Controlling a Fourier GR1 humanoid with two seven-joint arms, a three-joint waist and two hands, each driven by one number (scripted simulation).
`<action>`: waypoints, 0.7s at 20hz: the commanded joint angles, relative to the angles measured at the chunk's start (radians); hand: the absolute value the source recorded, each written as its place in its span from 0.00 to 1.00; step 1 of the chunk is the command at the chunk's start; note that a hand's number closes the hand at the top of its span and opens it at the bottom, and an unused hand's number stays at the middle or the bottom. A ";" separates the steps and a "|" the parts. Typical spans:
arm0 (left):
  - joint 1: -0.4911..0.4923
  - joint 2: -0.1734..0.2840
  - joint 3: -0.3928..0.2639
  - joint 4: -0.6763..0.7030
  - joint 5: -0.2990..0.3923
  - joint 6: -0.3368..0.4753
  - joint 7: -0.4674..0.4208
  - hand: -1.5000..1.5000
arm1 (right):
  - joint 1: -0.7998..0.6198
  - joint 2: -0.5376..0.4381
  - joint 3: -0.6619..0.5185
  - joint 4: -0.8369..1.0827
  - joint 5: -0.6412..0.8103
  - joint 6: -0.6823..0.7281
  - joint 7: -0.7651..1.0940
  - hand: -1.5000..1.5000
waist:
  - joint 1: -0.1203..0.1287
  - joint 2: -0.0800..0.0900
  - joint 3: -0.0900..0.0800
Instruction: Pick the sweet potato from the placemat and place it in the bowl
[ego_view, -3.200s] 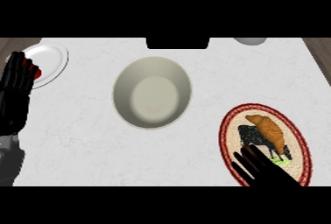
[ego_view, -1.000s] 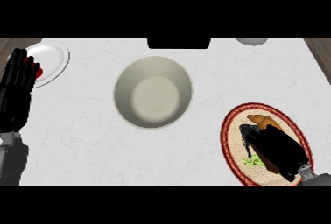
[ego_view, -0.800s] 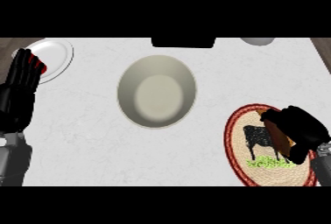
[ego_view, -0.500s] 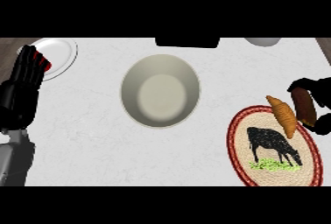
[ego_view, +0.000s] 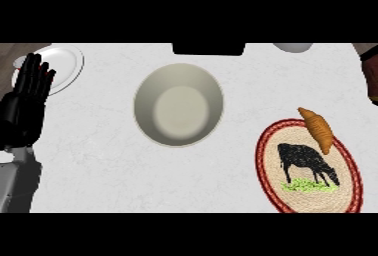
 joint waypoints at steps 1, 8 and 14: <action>0.017 0.005 0.021 0.017 0.008 -0.015 -0.037 0.50 | -0.135 -0.020 -0.040 0.016 -0.073 0.075 -0.063 1.00 | -0.007 -0.005 -0.002; -0.001 0.015 0.032 0.022 0.003 -0.003 -0.003 0.50 | -0.246 0.093 -0.070 -0.043 -0.237 0.317 0.026 1.00 | -0.025 -0.013 -0.003; 0.054 0.023 0.040 -0.045 0.016 -0.015 0.023 0.50 | -0.288 0.202 -0.024 -0.200 -0.329 0.460 0.246 1.00 | -0.033 -0.022 -0.003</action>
